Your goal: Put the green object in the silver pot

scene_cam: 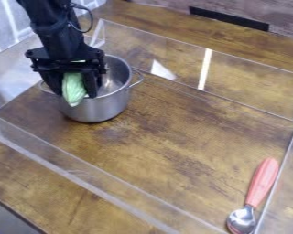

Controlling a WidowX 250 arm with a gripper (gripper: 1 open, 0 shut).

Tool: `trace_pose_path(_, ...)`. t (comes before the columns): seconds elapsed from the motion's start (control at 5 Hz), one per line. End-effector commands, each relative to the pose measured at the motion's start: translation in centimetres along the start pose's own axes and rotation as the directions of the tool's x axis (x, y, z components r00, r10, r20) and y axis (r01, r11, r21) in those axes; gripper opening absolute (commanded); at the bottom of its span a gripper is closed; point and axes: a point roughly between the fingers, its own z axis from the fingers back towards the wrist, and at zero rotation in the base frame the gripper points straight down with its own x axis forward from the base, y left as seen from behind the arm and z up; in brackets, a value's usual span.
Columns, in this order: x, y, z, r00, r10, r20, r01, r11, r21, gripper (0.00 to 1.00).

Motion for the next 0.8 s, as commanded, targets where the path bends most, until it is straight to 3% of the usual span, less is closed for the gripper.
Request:
trace_pose_path(0.0, 1.05, 0.33, 0.79, 0.999, 0.015, 0.046, -0.015, 1.000, 0.004, 0.00)
trace_pose_path(0.6, 1.89, 0.31, 0.88, 0.998, 0.010, 0.066, -0.011, 1.000, 0.013, 0.00)
